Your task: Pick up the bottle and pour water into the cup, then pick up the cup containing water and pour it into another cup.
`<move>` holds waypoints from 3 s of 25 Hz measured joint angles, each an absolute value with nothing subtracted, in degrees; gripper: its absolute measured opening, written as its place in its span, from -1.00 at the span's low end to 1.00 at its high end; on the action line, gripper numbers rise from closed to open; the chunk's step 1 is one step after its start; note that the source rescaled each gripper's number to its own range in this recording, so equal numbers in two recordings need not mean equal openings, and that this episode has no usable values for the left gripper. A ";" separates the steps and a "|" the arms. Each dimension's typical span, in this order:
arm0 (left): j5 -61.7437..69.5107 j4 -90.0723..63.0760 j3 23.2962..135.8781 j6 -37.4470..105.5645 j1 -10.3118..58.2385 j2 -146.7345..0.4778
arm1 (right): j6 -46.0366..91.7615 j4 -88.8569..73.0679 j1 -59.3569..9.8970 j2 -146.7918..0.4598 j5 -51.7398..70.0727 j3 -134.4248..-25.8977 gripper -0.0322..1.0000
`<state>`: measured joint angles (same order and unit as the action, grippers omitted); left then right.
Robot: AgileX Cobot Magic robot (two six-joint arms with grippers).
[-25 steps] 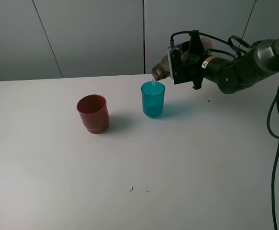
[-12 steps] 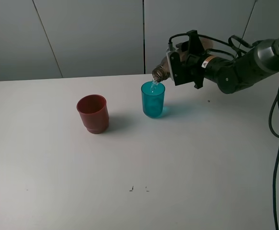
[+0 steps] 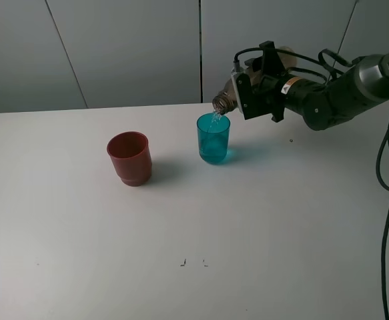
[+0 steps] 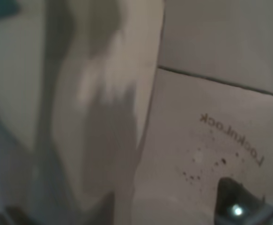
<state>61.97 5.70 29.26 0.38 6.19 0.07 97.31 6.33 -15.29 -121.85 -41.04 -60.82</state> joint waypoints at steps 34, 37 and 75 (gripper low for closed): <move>61.97 5.70 29.26 0.38 6.19 0.07 | 101.22 6.33 -15.29 -121.85 -41.70 -60.82 -0.94; 61.97 5.70 29.26 0.38 6.19 0.07 | 97.98 6.74 -15.29 -121.85 -40.80 -60.82 -0.94; 61.97 5.70 29.26 0.00 6.19 0.07 | 7.92 12.92 -10.29 -116.63 -39.12 -59.38 -0.94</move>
<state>61.97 5.70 29.26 0.00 6.19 0.07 7.92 12.92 -10.29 -116.63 -39.12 -59.38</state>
